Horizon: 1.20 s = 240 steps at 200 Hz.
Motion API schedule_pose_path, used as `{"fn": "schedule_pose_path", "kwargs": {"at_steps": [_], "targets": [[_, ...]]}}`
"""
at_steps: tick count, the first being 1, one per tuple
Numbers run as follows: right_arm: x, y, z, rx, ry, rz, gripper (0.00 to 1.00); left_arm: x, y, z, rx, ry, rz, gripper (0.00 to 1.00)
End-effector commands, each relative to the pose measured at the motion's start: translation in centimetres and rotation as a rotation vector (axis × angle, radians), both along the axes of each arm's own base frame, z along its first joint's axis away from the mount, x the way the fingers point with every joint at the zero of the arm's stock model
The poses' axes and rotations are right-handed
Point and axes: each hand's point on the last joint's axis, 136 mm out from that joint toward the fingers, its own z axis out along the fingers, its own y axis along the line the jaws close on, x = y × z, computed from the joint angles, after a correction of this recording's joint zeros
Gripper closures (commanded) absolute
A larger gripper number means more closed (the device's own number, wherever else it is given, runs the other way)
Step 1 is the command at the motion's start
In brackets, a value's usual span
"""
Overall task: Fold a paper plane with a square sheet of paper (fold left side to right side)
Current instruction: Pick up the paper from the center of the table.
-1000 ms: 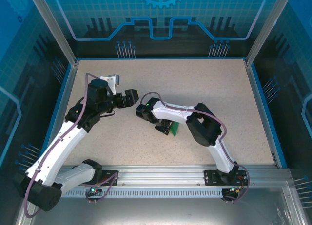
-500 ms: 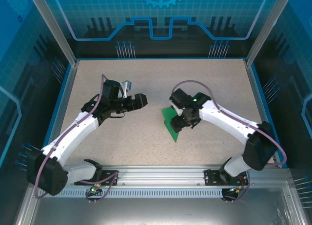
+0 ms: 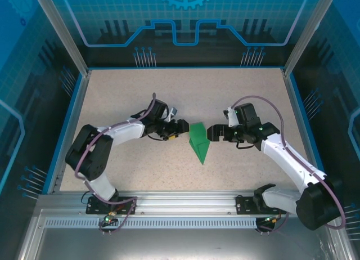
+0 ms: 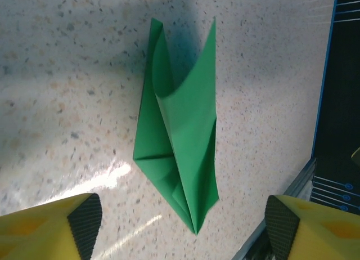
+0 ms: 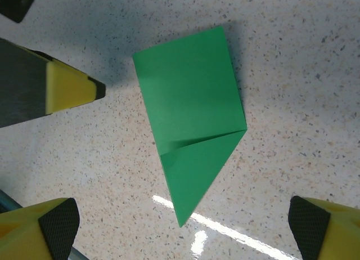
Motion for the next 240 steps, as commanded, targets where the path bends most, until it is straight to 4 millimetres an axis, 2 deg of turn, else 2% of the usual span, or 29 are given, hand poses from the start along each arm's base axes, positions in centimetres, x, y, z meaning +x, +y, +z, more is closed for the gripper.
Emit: {"fn": "schedule_pose_path", "kwargs": {"at_steps": [1,28,64,88,109,136,153,181,194,217,240], "targets": [[0.3,0.4,0.6,0.106,-0.003,-0.015,0.01,1.7,-2.1,0.9,-0.081,-0.03,-0.031,0.23],[0.4,0.3,0.3,0.118,0.005,-0.013,0.01,2.5,-3.2,-0.6,-0.095,-0.001,-0.056,0.3],[0.5,0.0,-0.2,0.124,0.016,-0.013,0.01,3.3,-3.9,-2.2,-0.088,0.013,-0.075,0.51],[0.7,0.2,-0.5,0.16,0.021,-0.005,0.01,3.7,-4.1,-2.3,-0.085,-0.026,-0.102,0.69],[1.0,0.3,-1.7,0.166,0.051,0.002,0.01,3.7,-4.0,-2.3,-0.079,-0.078,-0.139,0.84],[2.1,1.7,-2.5,0.234,0.06,0.109,0.01,3.3,-4.0,-1.7,-0.136,-0.121,-0.181,0.98],[3.2,2.4,-2.5,0.283,0.016,0.153,0.02,2.7,-3.8,-1.0,-0.185,-0.145,-0.2,1.0],[5.0,3.5,-3.3,0.381,0.003,0.212,0.19,1.6,-3.7,0.3,-0.262,-0.172,-0.241,1.0],[5.6,3.8,-4.1,0.402,0.001,0.235,0.22,1.1,-3.7,0.7,-0.286,-0.18,-0.26,1.0],[6.4,3.7,-5.7,0.423,0.013,0.237,0.24,0.3,-3.7,1.2,-0.316,-0.183,-0.288,1.0],[7.0,3.7,-6.4,0.441,0.011,0.244,0.23,0.0,-3.7,1.6,-0.336,-0.186,-0.305,1.0]]}}
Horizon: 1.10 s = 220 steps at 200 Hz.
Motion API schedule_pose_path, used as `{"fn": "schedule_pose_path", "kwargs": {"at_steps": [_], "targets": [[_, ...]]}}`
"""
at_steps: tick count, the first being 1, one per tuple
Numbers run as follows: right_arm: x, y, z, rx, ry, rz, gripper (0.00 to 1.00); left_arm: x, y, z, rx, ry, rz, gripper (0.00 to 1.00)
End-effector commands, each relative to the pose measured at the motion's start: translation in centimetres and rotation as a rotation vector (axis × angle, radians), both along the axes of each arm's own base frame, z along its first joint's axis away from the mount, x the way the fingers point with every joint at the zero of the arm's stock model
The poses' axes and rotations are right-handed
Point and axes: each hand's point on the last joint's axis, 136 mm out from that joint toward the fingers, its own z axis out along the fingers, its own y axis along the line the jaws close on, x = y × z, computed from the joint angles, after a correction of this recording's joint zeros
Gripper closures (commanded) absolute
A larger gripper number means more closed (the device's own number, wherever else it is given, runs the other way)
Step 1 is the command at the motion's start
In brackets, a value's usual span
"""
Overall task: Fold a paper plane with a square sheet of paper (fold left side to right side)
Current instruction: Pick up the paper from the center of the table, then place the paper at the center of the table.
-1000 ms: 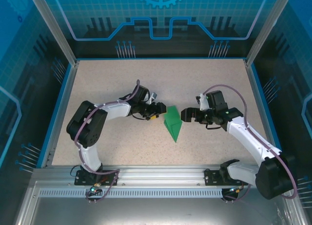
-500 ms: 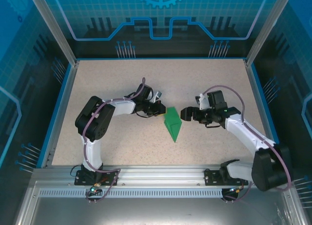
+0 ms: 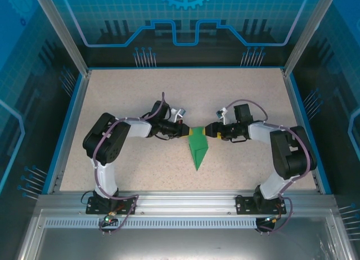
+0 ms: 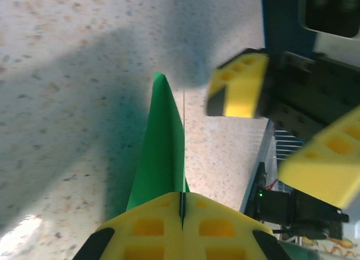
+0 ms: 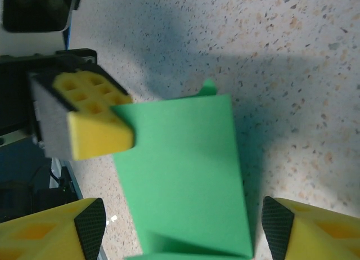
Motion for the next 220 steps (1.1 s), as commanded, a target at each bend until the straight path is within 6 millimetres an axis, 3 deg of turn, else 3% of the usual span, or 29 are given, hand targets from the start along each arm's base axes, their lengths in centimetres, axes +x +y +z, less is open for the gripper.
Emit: {"fn": "schedule_pose_path", "kwargs": {"at_steps": [1,52,72,103,147,175,195,220], "targets": [[1.9,0.3,1.5,0.079,-0.101,0.033,0.23,-0.7,-0.3,2.7,-0.081,-0.078,-0.066,1.0],[1.5,1.3,0.8,0.178,-0.056,0.107,0.25,-0.7,-0.5,2.9,-0.093,-0.077,-0.082,1.0],[1.4,1.4,0.2,0.192,-0.035,0.111,0.31,-0.6,-0.5,2.9,-0.091,-0.075,-0.082,1.0],[1.2,1.4,0.2,0.2,-0.038,0.115,0.48,-0.6,-0.4,2.7,-0.082,-0.07,-0.083,1.0],[1.1,0.3,0.7,0.175,-0.062,0.089,0.64,-0.8,-0.2,2.2,-0.06,-0.061,-0.085,1.0],[0.9,-0.2,1.4,0.166,-0.08,0.085,0.81,-0.8,0.0,1.9,-0.047,-0.055,-0.081,1.0],[0.7,-0.3,1.9,0.17,-0.082,0.09,1.0,-0.7,0.0,2.1,-0.043,-0.063,-0.081,0.99],[0.4,-0.3,1.9,0.156,-0.067,0.088,1.0,-0.5,0.0,2.7,-0.034,-0.079,-0.082,0.87]]}}
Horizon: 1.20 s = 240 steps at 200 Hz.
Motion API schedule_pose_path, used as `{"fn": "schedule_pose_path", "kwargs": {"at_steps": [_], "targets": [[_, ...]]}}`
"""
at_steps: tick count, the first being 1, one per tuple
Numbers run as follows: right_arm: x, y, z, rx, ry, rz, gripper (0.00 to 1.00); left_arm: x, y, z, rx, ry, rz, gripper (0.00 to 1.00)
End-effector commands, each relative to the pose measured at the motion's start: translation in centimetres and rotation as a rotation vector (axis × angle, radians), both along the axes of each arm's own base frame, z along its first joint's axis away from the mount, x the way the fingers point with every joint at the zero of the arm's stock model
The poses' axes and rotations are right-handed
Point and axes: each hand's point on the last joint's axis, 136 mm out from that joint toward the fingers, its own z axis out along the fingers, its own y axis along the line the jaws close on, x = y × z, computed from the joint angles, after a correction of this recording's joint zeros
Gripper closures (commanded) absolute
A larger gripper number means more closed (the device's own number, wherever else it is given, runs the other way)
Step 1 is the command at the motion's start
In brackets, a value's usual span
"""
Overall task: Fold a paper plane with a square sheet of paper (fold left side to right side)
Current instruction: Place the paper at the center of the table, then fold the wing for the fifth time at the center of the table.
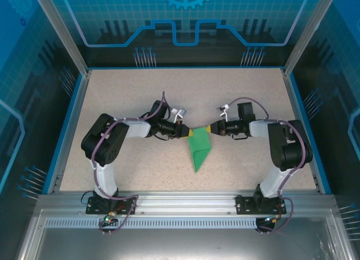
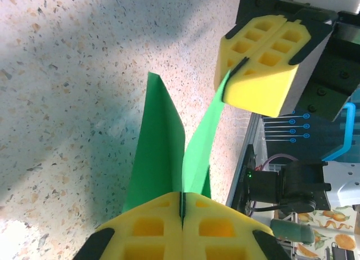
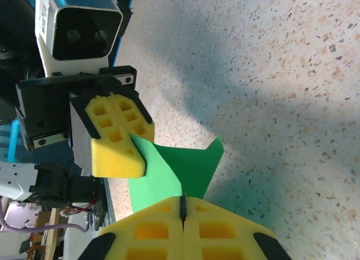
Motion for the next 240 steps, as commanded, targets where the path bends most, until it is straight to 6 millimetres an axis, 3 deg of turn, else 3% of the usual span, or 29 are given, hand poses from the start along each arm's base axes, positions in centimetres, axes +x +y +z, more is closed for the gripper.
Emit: {"fn": "schedule_pose_path", "kwargs": {"at_steps": [1,9,39,56,71,92,113,152,186,240], "targets": [[-0.6,-0.4,0.3,-0.007,0.012,0.002,1.0,0.6,0.1,1.9,-0.007,-0.063,-0.014,0.86],[-0.7,-0.5,0.2,-0.016,0.022,-0.003,1.0,0.7,0.2,2.1,0.009,-0.069,-0.008,0.73],[-0.3,-0.9,0.0,-0.053,0.071,-0.05,1.0,1.2,1.5,3.1,0.112,-0.14,0.044,0.44],[-0.2,-0.9,0.3,-0.08,0.104,-0.087,1.0,1.4,2.9,4.0,0.196,-0.204,0.091,0.34],[-0.4,-0.8,0.4,-0.111,0.139,-0.114,1.0,0.7,4.0,4.8,0.286,-0.258,0.112,0.33],[-0.7,-0.7,0.7,-0.142,0.201,-0.157,1.0,-2.1,3.8,5.9,0.423,-0.346,0.069,0.32],[-1.1,-0.5,0.7,-0.167,0.263,-0.207,1.0,-5.5,2.1,6.5,0.519,-0.402,0.008,0.31],[-1.4,-0.1,-0.2,-0.22,0.354,-0.277,1.0,-9.6,-0.7,4.8,0.702,-0.463,-0.045,0.28],[-0.9,-0.1,-0.3,-0.256,0.362,-0.318,1.0,-10.9,-2.2,2.4,0.876,-0.494,-0.071,0.26],[-0.9,0.2,-0.7,-0.276,0.378,-0.327,1.0,-11.0,-3.7,-0.5,1.015,-0.506,-0.102,0.23]]}}
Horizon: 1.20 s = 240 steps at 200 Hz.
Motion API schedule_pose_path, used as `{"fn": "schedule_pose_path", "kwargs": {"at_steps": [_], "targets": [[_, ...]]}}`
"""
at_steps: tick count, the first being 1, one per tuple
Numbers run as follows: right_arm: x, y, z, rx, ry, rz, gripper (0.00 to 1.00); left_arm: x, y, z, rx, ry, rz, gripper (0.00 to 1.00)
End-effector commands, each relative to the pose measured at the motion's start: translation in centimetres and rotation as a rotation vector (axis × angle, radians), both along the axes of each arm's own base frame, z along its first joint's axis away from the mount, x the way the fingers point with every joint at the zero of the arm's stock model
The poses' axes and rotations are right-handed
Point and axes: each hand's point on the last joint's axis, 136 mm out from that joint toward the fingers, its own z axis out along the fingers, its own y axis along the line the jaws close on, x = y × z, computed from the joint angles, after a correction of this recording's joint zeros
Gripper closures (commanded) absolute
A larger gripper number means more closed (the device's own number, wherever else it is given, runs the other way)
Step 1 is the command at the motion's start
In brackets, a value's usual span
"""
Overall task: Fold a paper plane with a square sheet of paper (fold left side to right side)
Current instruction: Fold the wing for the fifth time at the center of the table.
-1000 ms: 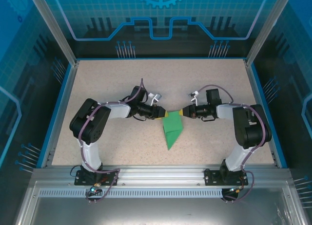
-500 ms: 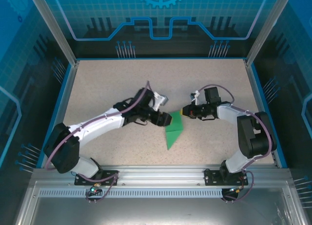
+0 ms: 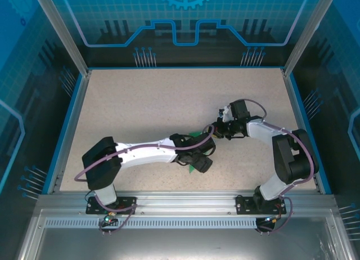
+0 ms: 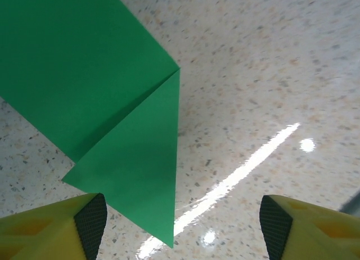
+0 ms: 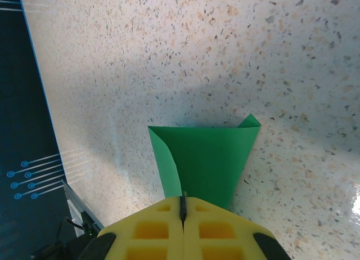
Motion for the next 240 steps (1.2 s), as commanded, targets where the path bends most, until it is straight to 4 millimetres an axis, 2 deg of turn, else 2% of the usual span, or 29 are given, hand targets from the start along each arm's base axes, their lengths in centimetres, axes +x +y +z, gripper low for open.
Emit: {"fn": "schedule_pose_path", "kwargs": {"at_steps": [1,53,103,171,209,240], "targets": [[-0.1,0.4,0.0,-0.018,0.023,-0.009,1.0,0.6,0.6,-0.4,0.1,-0.049,0.033,0.23],[-0.1,0.5,-0.2,-0.022,0.029,-0.005,1.0,1.0,0.7,-2.0,0.217,-0.091,0.055,0.25],[-0.1,0.6,-0.3,-0.02,0.028,0.002,1.0,1.0,0.8,-3.3,0.258,-0.078,0.064,0.36],[-0.3,0.7,-0.7,-0.022,0.036,0.018,1.0,0.8,0.4,-3.7,0.262,-0.07,0.046,0.61],[-0.5,0.4,-1.0,-0.042,0.041,0.017,1.0,0.6,0.2,-4.0,0.255,-0.056,0.043,0.7],[-0.5,0.3,-0.9,-0.051,0.033,0.019,1.0,0.6,0.2,-3.7,0.239,-0.054,0.048,0.83]]}}
